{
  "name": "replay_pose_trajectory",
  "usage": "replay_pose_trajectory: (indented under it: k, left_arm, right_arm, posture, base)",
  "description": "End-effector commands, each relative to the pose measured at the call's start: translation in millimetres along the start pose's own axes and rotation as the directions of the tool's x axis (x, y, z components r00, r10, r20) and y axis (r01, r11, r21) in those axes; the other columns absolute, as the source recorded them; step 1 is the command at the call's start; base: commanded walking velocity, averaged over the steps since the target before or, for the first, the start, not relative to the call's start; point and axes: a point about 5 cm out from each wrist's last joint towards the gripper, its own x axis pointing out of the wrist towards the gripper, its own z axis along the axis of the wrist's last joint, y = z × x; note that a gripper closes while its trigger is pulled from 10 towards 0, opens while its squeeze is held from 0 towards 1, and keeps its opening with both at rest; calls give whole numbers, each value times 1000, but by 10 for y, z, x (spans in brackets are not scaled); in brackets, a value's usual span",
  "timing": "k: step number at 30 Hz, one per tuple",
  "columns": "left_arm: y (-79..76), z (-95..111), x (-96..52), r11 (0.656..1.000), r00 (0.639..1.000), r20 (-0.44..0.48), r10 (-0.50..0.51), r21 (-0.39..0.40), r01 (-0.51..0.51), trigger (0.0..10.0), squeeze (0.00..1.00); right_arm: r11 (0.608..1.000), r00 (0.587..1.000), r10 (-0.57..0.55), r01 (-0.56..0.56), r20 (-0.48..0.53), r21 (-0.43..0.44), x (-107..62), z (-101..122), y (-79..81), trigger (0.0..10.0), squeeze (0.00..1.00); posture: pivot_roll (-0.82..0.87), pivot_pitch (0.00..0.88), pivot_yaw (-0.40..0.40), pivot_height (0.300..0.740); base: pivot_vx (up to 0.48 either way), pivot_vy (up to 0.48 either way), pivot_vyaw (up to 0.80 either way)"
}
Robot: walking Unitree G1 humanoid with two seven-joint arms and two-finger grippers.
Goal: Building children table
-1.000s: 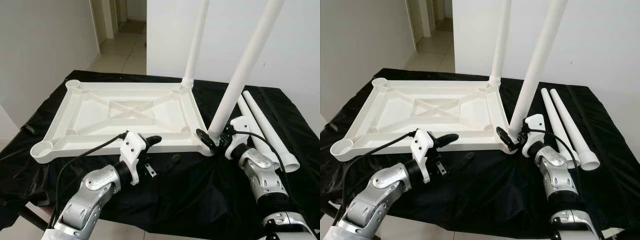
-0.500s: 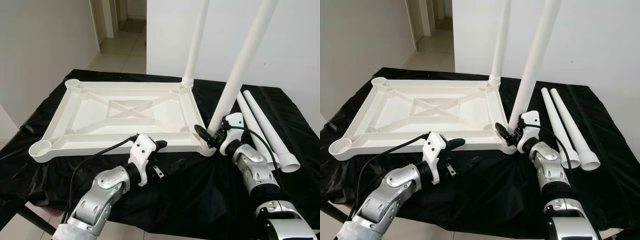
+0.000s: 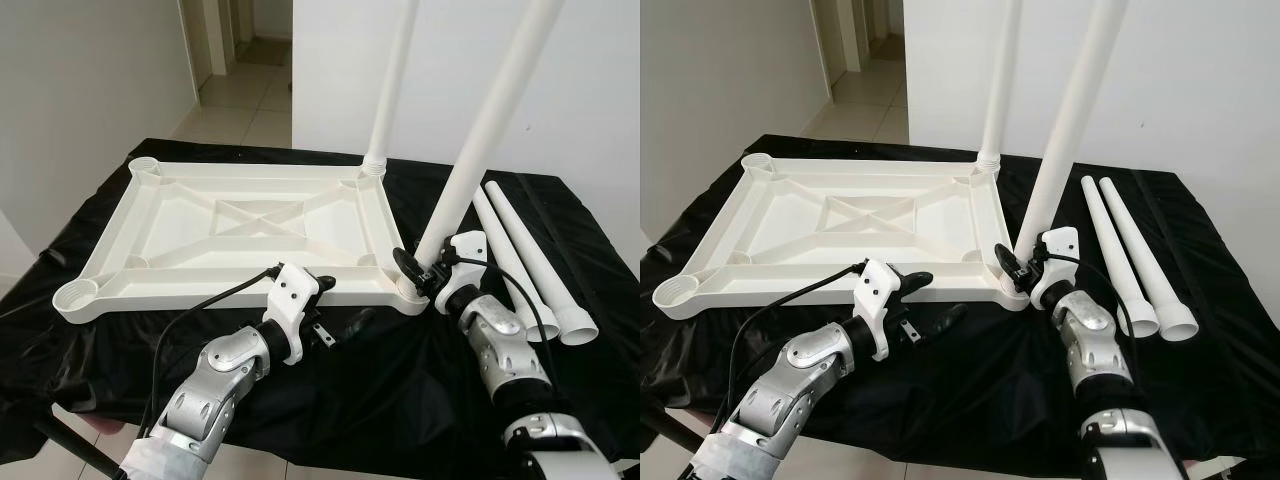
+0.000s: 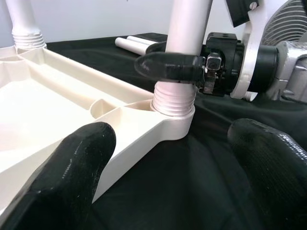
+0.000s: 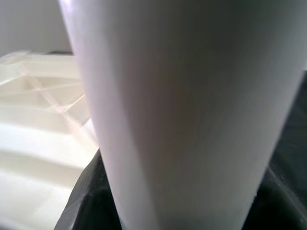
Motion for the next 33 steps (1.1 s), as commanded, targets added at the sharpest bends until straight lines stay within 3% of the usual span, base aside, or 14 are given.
replay_pose_trajectory:
  k: [1,3,5,9,11,16,17,24,25,26,27,28,32,33]
  left_arm:
    - [23,-15,16,1000,1000,-3,25,7,-25,10000,0]
    - [30,-17,23,999,999,0,35,4,-35,10000,0]
    - [40,-6,39,999,999,9,44,-5,-43,10000,0]
    - [44,5,47,999,999,16,46,-7,-46,10000,0]
    - [58,3,47,998,998,20,57,-16,-56,10000,0]
    - [72,-1,34,996,996,27,80,-32,-79,10000,0]
    - [77,-2,25,995,995,31,92,-40,-91,10000,0]
    - [91,18,32,989,989,56,137,-69,-133,10000,0]
    - [90,21,34,988,989,58,139,-71,-135,10000,0]
    - [90,21,34,988,989,58,139,-71,-135,10000,0]
    - [87,22,35,988,989,58,139,-69,-135,10000,0]
    - [84,23,37,988,988,59,139,-69,-135,10000,0]
    - [72,21,33,988,988,61,140,-73,-136,10000,0]
    - [68,19,31,988,988,62,141,-75,-136,10000,0]
  right_arm:
    - [998,994,-56,59,-98,36,-95,-223,11,0,0]
    - [994,990,-102,107,-100,40,-105,-231,19,0,0]
    - [974,968,-223,227,-115,24,-128,-252,55,0,0]
    - [947,941,-314,320,-126,21,-141,-264,119,0,0]
    - [902,894,-426,431,-138,13,-150,-263,198,0,0]
    - [849,841,-519,528,-155,22,-159,-259,276,0,0]
    - [817,809,-566,576,-162,24,-169,-250,307,0,0]
    - [809,801,-574,587,-171,36,-162,-220,381,0,0]
    - [805,796,-579,593,-175,33,-167,-217,376,706,0]
    - [805,796,-579,593,-175,33,-167,-217,376,706,0]
    - [803,793,-584,596,-174,22,-171,-212,371,4863,0]
    - [806,796,-579,592,-174,23,-168,-203,381,10000,0]
    - [852,850,-509,520,-140,58,-128,-149,425,10000,0]
    - [859,857,-500,509,-125,51,-129,-133,412,10000,1000]
  posture:
    - [19,47,-15,740]
    - [15,49,-16,740]
    - [12,50,-17,740]
    - [4,51,-20,740]
    - [-3,53,-16,740]
    - [-5,49,-17,740]
    - [-9,47,-13,740]
    - [5,30,-20,740]
    - [8,28,-20,740]
    - [8,28,-20,740]
    - [10,24,-21,740]
    - [10,24,-21,740]
    - [10,19,-21,740]
    - [10,16,-21,740]
  base:
    - [0,0,0]
    - [0,0,0]
    - [0,0,0]
    - [0,0,0]
    - [0,0,0]
    - [0,0,0]
    - [0,0,0]
    - [0,0,0]
    - [0,0,0]
    - [0,0,0]
    - [0,0,0]
    - [0,0,0]
    - [0,0,0]
    - [0,0,0]
